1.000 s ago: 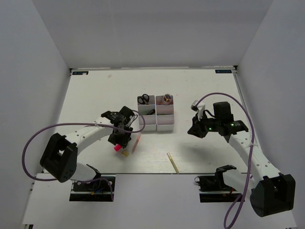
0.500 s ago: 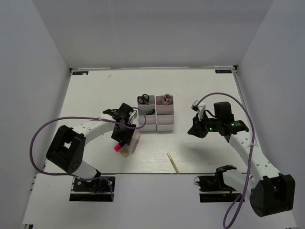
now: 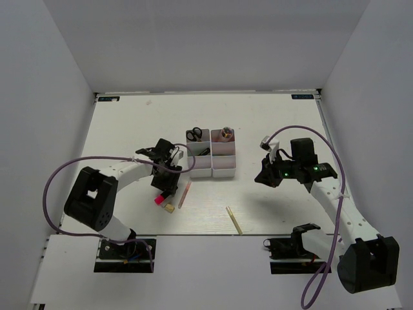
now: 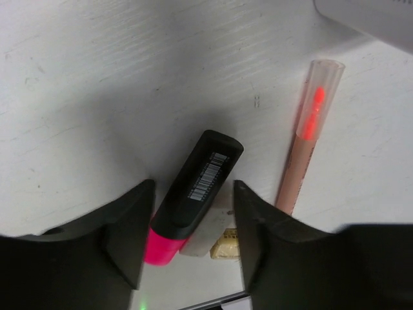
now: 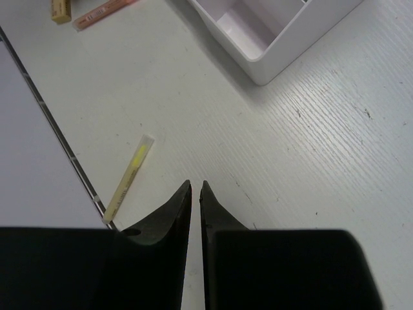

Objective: Sort the stationery into containers
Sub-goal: Pick up the pen from the center of the board.

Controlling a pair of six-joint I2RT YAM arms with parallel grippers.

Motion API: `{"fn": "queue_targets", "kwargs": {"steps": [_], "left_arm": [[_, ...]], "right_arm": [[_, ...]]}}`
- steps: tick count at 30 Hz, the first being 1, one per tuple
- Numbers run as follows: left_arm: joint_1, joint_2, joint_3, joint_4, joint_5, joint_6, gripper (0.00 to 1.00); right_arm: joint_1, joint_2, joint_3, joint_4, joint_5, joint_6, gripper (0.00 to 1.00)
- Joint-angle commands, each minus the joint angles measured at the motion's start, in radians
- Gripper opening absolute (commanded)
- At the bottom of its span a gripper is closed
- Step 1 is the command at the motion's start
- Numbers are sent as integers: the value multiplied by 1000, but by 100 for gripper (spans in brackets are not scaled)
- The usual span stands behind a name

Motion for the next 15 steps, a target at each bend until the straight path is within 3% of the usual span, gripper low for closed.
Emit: {"fn": "queue_targets", "kwargs": {"steps": [1, 4, 7, 13, 15], "left_arm": [[5, 8, -9, 37, 38, 20, 59], [5, 26, -6, 39, 36, 19, 48], [5, 44, -6, 28, 30, 19, 47], [3, 44, -10, 8, -34, 19, 25], [5, 31, -13, 3, -67, 16, 22]], "right_arm": [[-5, -5, -1, -5, -36, 0, 13], [-10, -5, 0, -7, -41, 2, 13], [-11, -2, 0, -8, -42, 0, 13], [-17, -3, 2, -10, -48, 5, 13], [-19, 0, 0, -10, -53, 3, 13]]}}
